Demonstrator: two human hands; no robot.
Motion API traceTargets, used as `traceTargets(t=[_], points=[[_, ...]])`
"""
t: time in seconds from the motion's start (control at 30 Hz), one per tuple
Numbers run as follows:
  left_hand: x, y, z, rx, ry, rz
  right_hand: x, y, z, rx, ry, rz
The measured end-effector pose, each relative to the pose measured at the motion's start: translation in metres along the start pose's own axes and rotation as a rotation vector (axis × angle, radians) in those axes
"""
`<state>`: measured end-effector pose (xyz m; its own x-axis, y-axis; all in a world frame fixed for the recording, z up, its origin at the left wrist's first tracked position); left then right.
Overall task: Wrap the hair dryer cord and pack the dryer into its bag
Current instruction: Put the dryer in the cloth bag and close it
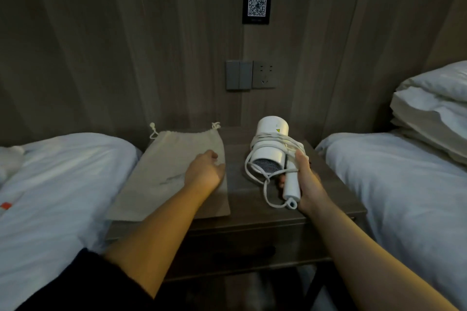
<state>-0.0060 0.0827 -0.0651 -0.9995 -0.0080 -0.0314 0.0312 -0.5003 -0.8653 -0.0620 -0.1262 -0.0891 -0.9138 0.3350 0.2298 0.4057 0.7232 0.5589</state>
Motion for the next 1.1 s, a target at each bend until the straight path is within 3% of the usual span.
traceTargets(t=[0.3,0.47,0.6,0.7,0.9,1.1], points=[[-0.064,0.007,0.018,-0.222,0.052,0.150,-0.016,-0.010,0.005,-0.142,0.069,-0.151],[-0.082,0.025,0.016,-0.404,-0.038,0.076,-0.022,-0.013,0.006,-0.134,0.074,-0.155],[-0.085,0.031,0.010,-0.313,0.028,0.214,-0.024,-0.015,0.006,-0.105,0.067,-0.159],[-0.081,0.013,0.013,-0.121,0.137,0.367,-0.023,-0.015,0.005,-0.123,0.065,-0.153],[-0.050,-0.046,0.041,-0.154,0.430,0.595,-0.013,-0.010,-0.002,-0.271,0.101,-0.141],[-0.003,-0.047,0.004,-0.173,0.830,0.452,0.006,-0.016,-0.014,-0.397,0.062,-0.154]])
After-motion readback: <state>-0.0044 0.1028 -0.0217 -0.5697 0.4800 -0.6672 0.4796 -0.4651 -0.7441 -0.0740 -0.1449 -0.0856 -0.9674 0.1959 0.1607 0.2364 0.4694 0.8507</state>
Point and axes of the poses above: each hand's wrist, its own x-axis away from the middle knuckle, its own y-axis out of the palm, z = x × y, the point moved 1 cm from there along -x, towards the middle knuckle, and after that the axes turned 10 degrees about -x, right-handed, at the moved point
